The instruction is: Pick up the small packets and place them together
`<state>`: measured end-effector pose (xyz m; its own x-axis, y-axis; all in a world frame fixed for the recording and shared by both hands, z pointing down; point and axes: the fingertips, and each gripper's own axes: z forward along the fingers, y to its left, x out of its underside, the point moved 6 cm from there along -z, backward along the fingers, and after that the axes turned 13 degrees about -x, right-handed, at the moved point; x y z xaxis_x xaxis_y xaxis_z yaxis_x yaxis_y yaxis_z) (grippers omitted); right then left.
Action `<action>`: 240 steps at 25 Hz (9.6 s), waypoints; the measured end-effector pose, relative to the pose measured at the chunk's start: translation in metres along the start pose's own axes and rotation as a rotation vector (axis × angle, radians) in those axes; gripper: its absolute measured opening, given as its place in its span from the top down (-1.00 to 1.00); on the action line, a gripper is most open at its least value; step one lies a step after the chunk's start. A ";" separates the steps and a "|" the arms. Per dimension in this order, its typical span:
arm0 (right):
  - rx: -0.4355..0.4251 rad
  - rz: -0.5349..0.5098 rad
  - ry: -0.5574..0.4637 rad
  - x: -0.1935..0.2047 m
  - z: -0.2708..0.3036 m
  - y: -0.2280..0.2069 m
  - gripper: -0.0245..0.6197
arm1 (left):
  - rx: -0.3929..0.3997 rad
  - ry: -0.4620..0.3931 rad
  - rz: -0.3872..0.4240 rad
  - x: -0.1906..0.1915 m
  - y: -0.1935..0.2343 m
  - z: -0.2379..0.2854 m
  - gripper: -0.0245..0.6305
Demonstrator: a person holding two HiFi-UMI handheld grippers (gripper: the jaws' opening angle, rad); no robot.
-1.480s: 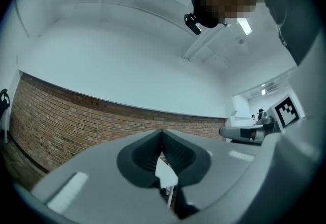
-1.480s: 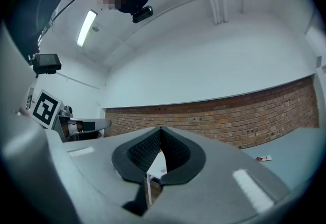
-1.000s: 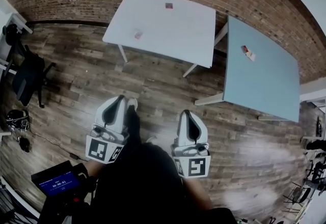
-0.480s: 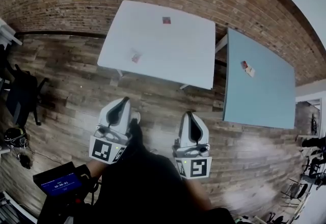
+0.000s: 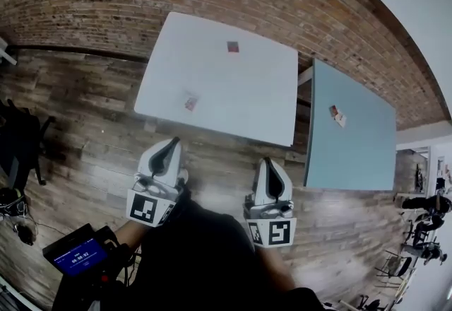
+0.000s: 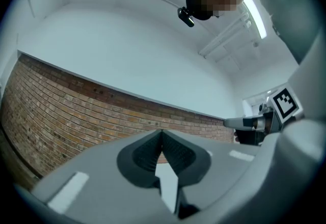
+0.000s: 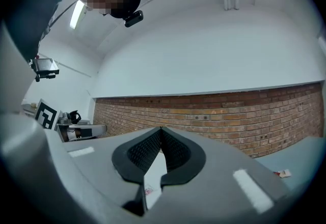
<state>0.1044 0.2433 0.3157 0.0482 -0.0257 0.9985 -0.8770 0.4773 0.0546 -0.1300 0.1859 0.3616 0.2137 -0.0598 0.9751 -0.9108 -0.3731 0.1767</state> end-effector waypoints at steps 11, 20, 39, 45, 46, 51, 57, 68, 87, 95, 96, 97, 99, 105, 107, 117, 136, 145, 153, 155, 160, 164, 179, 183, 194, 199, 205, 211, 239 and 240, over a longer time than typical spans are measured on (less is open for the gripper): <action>-0.025 0.002 0.007 0.004 0.031 -0.003 0.92 | -0.021 0.054 0.019 0.015 0.025 0.028 0.93; -0.096 0.033 -0.020 0.025 0.050 -0.062 0.92 | -0.074 0.171 0.066 0.065 0.010 0.067 0.93; -0.165 0.106 0.011 0.025 0.099 -0.099 0.92 | -0.108 0.416 0.090 0.165 0.042 0.118 0.93; -0.143 0.120 0.038 0.034 0.138 -0.094 0.91 | -0.071 0.553 0.085 0.232 0.079 0.141 0.74; -0.130 0.124 0.042 0.034 0.138 -0.096 0.91 | -0.069 0.567 0.084 0.238 0.080 0.143 0.73; -0.102 0.125 0.072 0.038 0.134 -0.091 0.91 | -0.063 0.642 0.093 0.267 0.084 0.139 0.73; -0.064 0.146 0.100 0.046 0.137 -0.090 0.91 | -0.086 0.732 0.069 0.295 0.097 0.138 0.73; -0.029 0.163 0.149 0.060 0.143 -0.100 0.91 | -0.057 0.945 0.048 0.357 0.105 0.140 0.73; 0.045 0.208 0.146 0.064 0.142 -0.132 0.92 | -0.154 1.078 0.108 0.374 0.098 0.179 0.74; 0.075 0.210 0.152 0.066 0.135 -0.149 0.92 | -0.299 1.075 0.030 0.378 0.091 0.211 0.74; 0.078 0.211 0.152 0.067 0.134 -0.151 0.92 | -0.319 1.073 0.021 0.379 0.091 0.215 0.74; 0.080 0.212 0.153 0.067 0.134 -0.153 0.91 | -0.342 1.070 0.010 0.380 0.090 0.219 0.74; 0.083 0.215 0.157 0.068 0.132 -0.156 0.92 | -0.383 1.066 -0.007 0.380 0.090 0.226 0.74; 0.069 0.217 0.159 0.069 0.128 -0.168 0.92 | -0.418 1.006 0.026 0.370 0.086 0.238 0.66; 0.064 0.215 0.161 0.071 0.126 -0.172 0.91 | -0.412 0.981 0.064 0.363 0.084 0.233 0.43; 0.043 0.233 0.145 0.073 0.120 -0.173 0.92 | -0.211 1.078 0.244 0.386 0.092 0.215 0.36; 0.073 0.237 0.163 0.076 0.114 -0.179 0.91 | -0.294 0.968 0.244 0.360 0.087 0.259 0.32; 0.061 0.191 0.115 0.062 0.131 -0.162 0.92 | -0.089 0.586 0.066 0.236 0.044 0.244 0.93; 0.056 0.171 0.111 0.062 0.155 -0.146 0.91 | -0.043 0.450 -0.080 0.157 0.052 0.207 0.93; 0.067 0.167 0.119 0.071 0.165 -0.149 0.91 | -0.027 0.429 -0.082 0.146 0.059 0.201 0.93; 0.067 0.150 0.176 0.098 0.200 -0.179 0.91 | -0.018 0.429 -0.083 0.135 0.069 0.201 0.93; 0.023 0.167 0.228 0.131 0.246 -0.217 0.90 | -0.044 0.403 -0.067 0.132 0.073 0.218 0.93; -0.129 0.293 0.581 0.317 0.400 -0.299 0.64 | -0.199 0.311 -0.058 0.106 0.057 0.307 0.93; -0.150 0.309 0.622 0.343 0.421 -0.302 0.65 | -0.208 0.336 -0.072 0.112 0.046 0.328 0.93; -0.138 0.315 0.778 0.393 0.466 -0.314 0.60 | -0.246 0.374 -0.093 0.121 0.054 0.334 0.93; -0.104 0.310 0.839 0.405 0.462 -0.314 0.60 | -0.268 0.389 -0.092 0.125 0.060 0.328 0.93; -0.011 0.391 0.848 0.403 0.444 -0.309 0.60 | -0.262 0.403 -0.097 0.126 0.063 0.321 0.93; 0.058 0.455 0.828 0.403 0.413 -0.292 0.67 | -0.225 0.406 -0.098 0.124 0.060 0.315 0.93; 0.134 0.456 0.872 0.399 0.346 -0.233 0.60 | -0.125 0.436 -0.106 0.131 0.058 0.251 0.93; 0.136 0.457 0.875 0.398 0.343 -0.230 0.60 | -0.126 0.433 -0.108 0.129 0.059 0.249 0.93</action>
<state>0.1609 -0.1782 0.7007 -0.0205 0.8180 0.5749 -0.9437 0.1740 -0.2813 -0.0685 -0.0743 0.4643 0.1670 0.3756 0.9116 -0.9331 -0.2385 0.2692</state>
